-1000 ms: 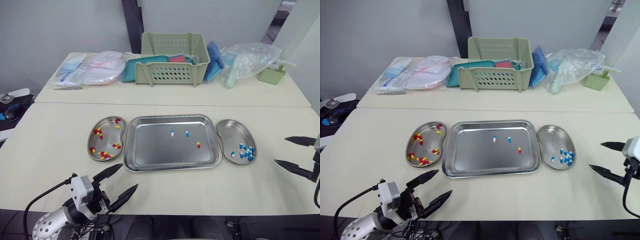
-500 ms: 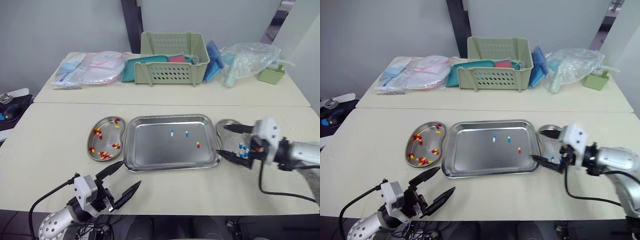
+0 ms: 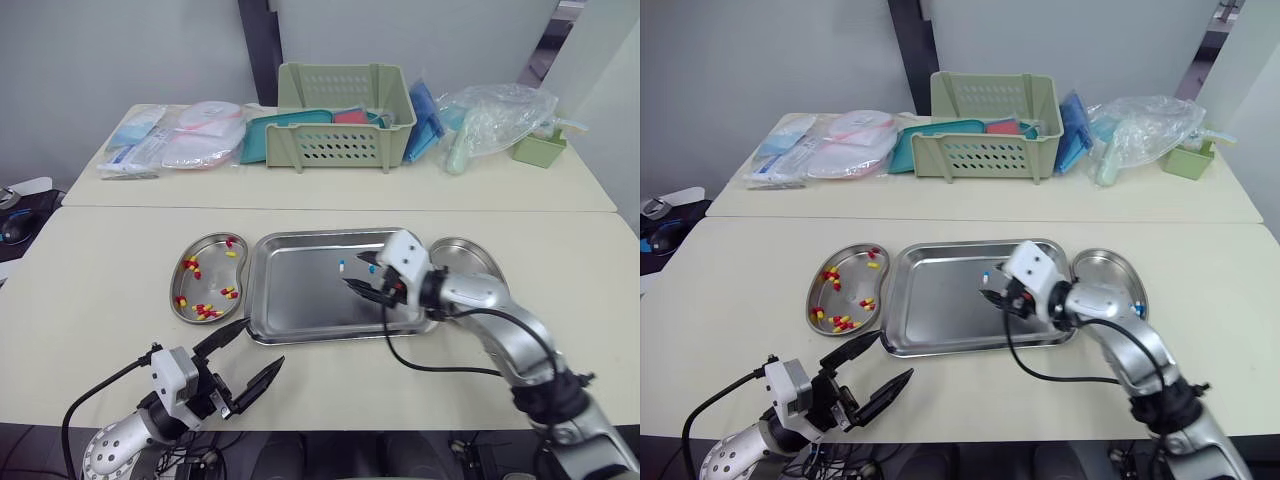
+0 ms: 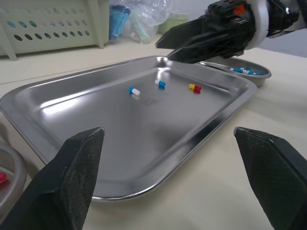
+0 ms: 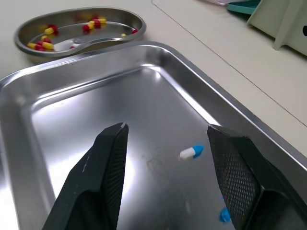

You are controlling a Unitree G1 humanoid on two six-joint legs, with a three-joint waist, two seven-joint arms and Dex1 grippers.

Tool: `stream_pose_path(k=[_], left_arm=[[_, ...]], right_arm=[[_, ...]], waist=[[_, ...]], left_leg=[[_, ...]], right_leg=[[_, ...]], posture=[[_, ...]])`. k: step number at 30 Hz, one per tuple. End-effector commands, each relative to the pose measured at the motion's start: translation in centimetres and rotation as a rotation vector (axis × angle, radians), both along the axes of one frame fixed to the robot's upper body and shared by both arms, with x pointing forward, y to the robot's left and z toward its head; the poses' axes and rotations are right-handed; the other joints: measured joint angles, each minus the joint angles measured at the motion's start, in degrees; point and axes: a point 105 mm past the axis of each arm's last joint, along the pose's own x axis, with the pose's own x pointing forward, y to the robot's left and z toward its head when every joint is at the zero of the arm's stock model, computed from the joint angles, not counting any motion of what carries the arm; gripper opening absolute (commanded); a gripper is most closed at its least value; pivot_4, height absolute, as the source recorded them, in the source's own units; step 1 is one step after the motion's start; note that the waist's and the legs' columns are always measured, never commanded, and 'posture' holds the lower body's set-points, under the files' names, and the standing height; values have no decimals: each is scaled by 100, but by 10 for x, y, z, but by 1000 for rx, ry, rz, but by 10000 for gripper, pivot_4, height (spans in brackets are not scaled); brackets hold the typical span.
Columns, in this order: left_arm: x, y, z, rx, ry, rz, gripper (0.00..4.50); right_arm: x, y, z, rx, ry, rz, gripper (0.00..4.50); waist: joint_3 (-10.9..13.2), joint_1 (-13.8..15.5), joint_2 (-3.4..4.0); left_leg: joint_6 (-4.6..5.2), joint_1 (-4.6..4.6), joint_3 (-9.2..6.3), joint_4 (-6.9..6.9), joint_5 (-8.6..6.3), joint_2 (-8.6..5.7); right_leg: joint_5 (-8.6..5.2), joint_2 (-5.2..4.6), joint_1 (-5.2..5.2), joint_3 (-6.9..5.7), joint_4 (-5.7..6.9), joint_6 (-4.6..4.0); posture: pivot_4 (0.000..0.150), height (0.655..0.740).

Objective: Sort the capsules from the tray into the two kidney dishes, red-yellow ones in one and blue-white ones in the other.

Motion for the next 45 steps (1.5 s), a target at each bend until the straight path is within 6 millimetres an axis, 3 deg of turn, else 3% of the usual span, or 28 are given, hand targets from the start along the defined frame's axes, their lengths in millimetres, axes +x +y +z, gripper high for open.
stream_pose_path(k=[1, 4, 24, 35, 45], left_arm=[[-1, -4, 7, 7, -32, -15, 45000], [0, -5, 8, 6, -33, -18, 45000], [2, -5, 10, 22, -36, -23, 45000], [2, -3, 11, 32, -37, -17, 45000], [5, -5, 14, 40, -49, -39, 45000]], right_arm=[[12, 8, 1, -18, 8, -91, 28229], [17, 15, -3, -27, 22, -125, 28229], [41, 16, -29, -46, 95, -307, 28229], [35, 25, -32, -45, 106, -279, 70], [26, 32, -4, 2, 6, -175, 70]], waist=[[0, 8, 0], [0, 21, 0], [4, -78, 6], [4, -94, 7], [8, -94, 13]], left_leg=[[0, -1, 0, 0, 0, -1], [0, -3, 0, 1, 0, -2], [0, -2, 0, -2, 0, -2], [0, -1, 1, -3, 0, -1], [0, -3, 1, -4, 0, -1]], right_leg=[[0, -1, -1, 0, -1, 0], [0, -3, -2, 1, -3, 0], [0, -1, -8, 2, 2, 0], [0, -1, -9, 2, 2, 0], [0, -1, -11, 3, 2, 0]], posture=[[1500, 7400], [1500, 7400], [1500, 7400], [1500, 7400], [1500, 7400]])
